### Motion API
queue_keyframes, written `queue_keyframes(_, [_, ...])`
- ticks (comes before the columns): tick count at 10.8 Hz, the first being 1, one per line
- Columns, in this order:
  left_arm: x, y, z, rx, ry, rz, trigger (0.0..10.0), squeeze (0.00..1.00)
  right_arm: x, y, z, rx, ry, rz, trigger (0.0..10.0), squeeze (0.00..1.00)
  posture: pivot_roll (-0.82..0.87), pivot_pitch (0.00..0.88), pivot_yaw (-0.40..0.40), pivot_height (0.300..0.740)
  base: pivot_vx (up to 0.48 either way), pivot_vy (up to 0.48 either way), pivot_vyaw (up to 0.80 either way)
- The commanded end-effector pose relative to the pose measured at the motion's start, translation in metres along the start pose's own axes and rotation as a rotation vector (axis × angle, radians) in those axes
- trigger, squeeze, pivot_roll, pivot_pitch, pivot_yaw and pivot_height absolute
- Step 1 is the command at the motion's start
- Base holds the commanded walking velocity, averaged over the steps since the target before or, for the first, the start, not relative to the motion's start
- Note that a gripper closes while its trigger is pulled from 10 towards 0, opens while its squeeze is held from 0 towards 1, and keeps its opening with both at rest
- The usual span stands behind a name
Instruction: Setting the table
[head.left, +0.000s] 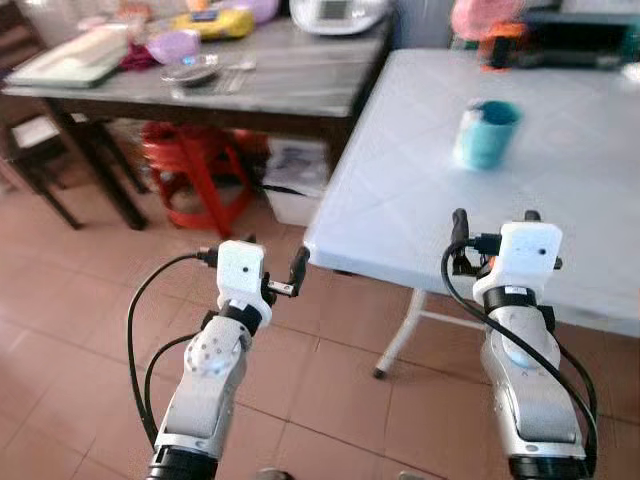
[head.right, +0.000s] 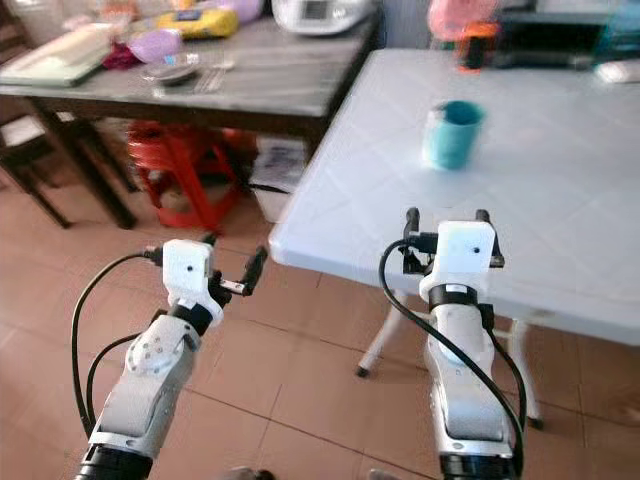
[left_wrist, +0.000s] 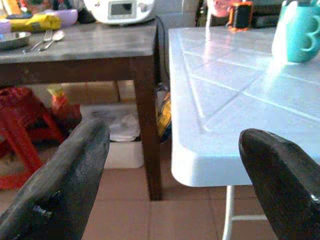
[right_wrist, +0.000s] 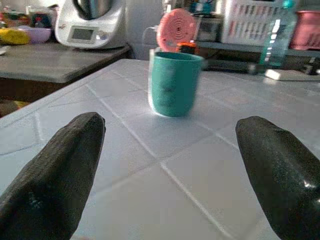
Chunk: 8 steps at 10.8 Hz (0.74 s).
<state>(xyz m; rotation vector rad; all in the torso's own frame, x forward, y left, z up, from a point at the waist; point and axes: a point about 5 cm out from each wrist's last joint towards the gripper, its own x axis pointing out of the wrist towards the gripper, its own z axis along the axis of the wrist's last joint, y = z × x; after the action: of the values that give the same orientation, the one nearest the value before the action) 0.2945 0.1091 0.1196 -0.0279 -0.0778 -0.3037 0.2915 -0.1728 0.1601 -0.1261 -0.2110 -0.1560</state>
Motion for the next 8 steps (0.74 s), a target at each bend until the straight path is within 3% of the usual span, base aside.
queue_keyframes(1, [-0.0027,0.0096,-0.0005,0.01,0.002,0.018,10.0,0.0,-0.0011,0.0072,0.0062,0.016,-0.022,0.013,10.0,0.0,-0.01,0.119,0.11,0.74,0.0,0.0,0.0])
queue_keyframes(5, [-0.0047,0.0025,0.0006,-0.042,-0.011,-0.057,10.0,0.0,-0.0026,0.0056,0.003,0.018,-0.005,0.003,10.0,0.0,-0.01,0.125,0.108,0.74,0.0,0.0,0.0])
queue_keyframes(8, [-0.0044,0.0014,0.0009,-0.059,-0.009,-0.08,10.0,0.0,-0.0009,0.01,0.0056,0.019,-0.014,0.017,10.0,0.0,-0.01,0.124,0.107,0.74,0.307,0.0,0.0])
